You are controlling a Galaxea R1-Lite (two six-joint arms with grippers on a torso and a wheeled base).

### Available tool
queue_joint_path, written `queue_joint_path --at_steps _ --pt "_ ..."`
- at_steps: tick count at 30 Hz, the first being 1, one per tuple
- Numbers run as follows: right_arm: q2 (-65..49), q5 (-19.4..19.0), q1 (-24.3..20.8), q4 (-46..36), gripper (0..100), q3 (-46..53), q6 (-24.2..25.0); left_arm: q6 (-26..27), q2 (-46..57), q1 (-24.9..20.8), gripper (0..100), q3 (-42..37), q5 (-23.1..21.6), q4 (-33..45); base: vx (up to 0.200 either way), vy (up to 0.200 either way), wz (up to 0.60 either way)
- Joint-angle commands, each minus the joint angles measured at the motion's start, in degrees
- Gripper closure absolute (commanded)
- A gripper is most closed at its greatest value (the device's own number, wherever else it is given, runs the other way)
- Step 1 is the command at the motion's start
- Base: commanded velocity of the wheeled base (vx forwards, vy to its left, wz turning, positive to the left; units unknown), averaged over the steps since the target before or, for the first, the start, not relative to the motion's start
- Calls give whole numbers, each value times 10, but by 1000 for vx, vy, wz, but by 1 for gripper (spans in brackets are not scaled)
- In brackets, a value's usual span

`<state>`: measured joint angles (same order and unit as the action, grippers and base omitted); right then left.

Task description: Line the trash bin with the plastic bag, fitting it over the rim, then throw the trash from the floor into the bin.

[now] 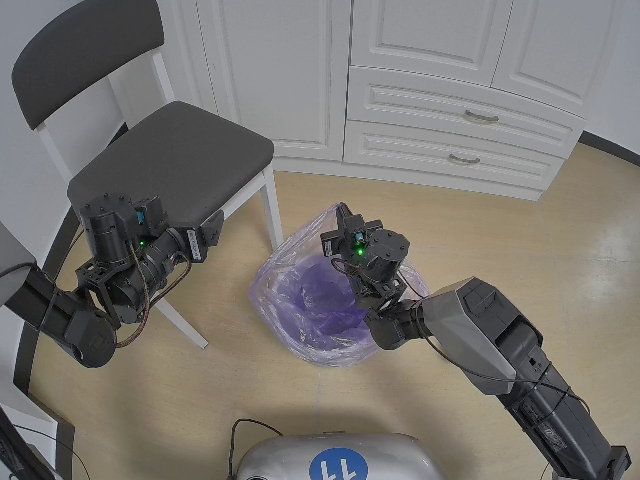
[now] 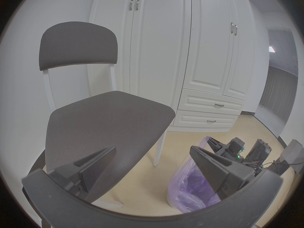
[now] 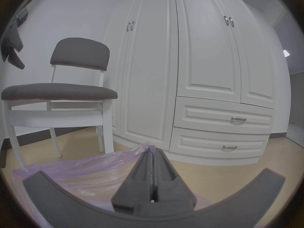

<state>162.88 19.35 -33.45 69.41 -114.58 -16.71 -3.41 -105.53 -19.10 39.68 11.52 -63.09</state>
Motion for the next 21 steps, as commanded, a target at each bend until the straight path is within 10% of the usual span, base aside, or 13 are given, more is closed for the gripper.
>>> queue_joint_path --at_steps 1,12,13,21 --pt "-11 -3 1 4 100 0 -1 2 -5 -1 0 0 0 0 0 0 0" --pt "-12 -5 -7 10 100 0 -24 2 -5 -1 0 -2 0 0 0 0 0" --pt "-15 -4 -7 12 0 0 -31 3 -5 -1 0 -5 0 0 0 0 0" --pt "-103 -5 -19 -2 0 96 -65 11 -5 -8 0 -42 -10 -52 0 0 0"
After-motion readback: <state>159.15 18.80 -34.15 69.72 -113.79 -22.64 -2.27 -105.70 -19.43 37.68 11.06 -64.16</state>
